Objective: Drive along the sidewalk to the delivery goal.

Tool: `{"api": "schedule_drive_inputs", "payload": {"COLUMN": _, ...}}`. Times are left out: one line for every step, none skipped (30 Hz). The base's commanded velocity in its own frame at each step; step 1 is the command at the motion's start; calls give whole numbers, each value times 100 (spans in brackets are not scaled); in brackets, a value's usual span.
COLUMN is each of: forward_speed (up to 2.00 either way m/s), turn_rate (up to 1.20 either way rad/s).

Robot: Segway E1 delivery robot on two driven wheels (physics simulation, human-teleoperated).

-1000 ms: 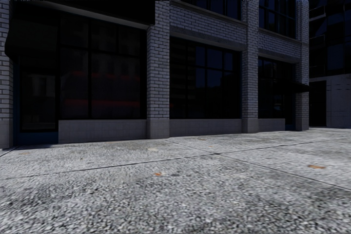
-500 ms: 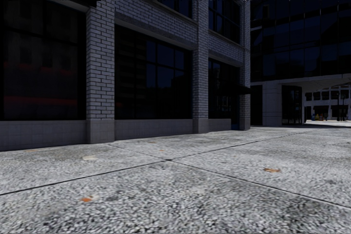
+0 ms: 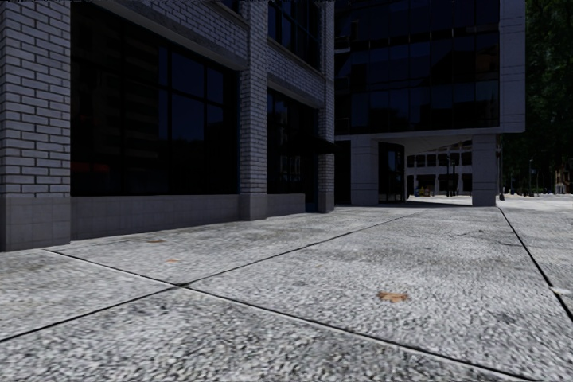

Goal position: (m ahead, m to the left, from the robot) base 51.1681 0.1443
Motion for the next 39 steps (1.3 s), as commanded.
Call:
{"api": "schedule_drive_inputs", "payload": {"forward_speed": 168, "turn_rate": -30}}
{"api": "schedule_drive_inputs", "payload": {"forward_speed": 173, "turn_rate": -22}}
{"api": "schedule_drive_inputs", "payload": {"forward_speed": 173, "turn_rate": -22}}
{"api": "schedule_drive_inputs", "payload": {"forward_speed": 174, "turn_rate": -20}}
{"api": "schedule_drive_inputs", "payload": {"forward_speed": 175, "turn_rate": -20}}
{"api": "schedule_drive_inputs", "payload": {"forward_speed": 175, "turn_rate": -20}}
{"api": "schedule_drive_inputs", "payload": {"forward_speed": 176, "turn_rate": -23}}
{"api": "schedule_drive_inputs", "payload": {"forward_speed": 176, "turn_rate": -23}}
{"api": "schedule_drive_inputs", "payload": {"forward_speed": 176, "turn_rate": -30}}
{"api": "schedule_drive_inputs", "payload": {"forward_speed": 176, "turn_rate": -37}}
{"api": "schedule_drive_inputs", "payload": {"forward_speed": 176, "turn_rate": -39}}
{"api": "schedule_drive_inputs", "payload": {"forward_speed": 176, "turn_rate": -39}}
{"api": "schedule_drive_inputs", "payload": {"forward_speed": 180, "turn_rate": -40}}
{"api": "schedule_drive_inputs", "payload": {"forward_speed": 189, "turn_rate": -42}}
{"api": "schedule_drive_inputs", "payload": {"forward_speed": 200, "turn_rate": -50}}
{"api": "schedule_drive_inputs", "payload": {"forward_speed": 200, "turn_rate": -57}}
{"api": "schedule_drive_inputs", "payload": {"forward_speed": 200, "turn_rate": -57}}
{"api": "schedule_drive_inputs", "payload": {"forward_speed": 200, "turn_rate": -63}}
{"api": "schedule_drive_inputs", "payload": {"forward_speed": 200, "turn_rate": -64}}
{"api": "schedule_drive_inputs", "payload": {"forward_speed": 200, "turn_rate": -64}}
{"api": "schedule_drive_inputs", "payload": {"forward_speed": 200, "turn_rate": -64}}
{"api": "schedule_drive_inputs", "payload": {"forward_speed": 200, "turn_rate": -64}}
{"api": "schedule_drive_inputs", "payload": {"forward_speed": 200, "turn_rate": -64}}
{"api": "schedule_drive_inputs", "payload": {"forward_speed": 200, "turn_rate": -64}}
{"api": "schedule_drive_inputs", "payload": {"forward_speed": 200, "turn_rate": -64}}
{"api": "schedule_drive_inputs", "payload": {"forward_speed": 200, "turn_rate": -64}}
{"api": "schedule_drive_inputs", "payload": {"forward_speed": 200, "turn_rate": -64}}
{"api": "schedule_drive_inputs", "payload": {"forward_speed": 200, "turn_rate": -64}}
{"api": "schedule_drive_inputs", "payload": {"forward_speed": 200, "turn_rate": -64}}
{"api": "schedule_drive_inputs", "payload": {"forward_speed": 200, "turn_rate": -64}}
{"api": "schedule_drive_inputs", "payload": {"forward_speed": 200, "turn_rate": -54}}
{"api": "schedule_drive_inputs", "payload": {"forward_speed": 200, "turn_rate": -34}}
{"api": "schedule_drive_inputs", "payload": {"forward_speed": 200, "turn_rate": -16}}
{"api": "schedule_drive_inputs", "payload": {"forward_speed": 200, "turn_rate": -16}}
{"api": "schedule_drive_inputs", "payload": {"forward_speed": 200, "turn_rate": -5}}
{"api": "schedule_drive_inputs", "payload": {"forward_speed": 200, "turn_rate": 0}}
{"api": "schedule_drive_inputs", "payload": {"forward_speed": 200, "turn_rate": 0}}
{"api": "schedule_drive_inputs", "payload": {"forward_speed": 200, "turn_rate": 0}}
{"api": "schedule_drive_inputs", "payload": {"forward_speed": 200, "turn_rate": 0}}
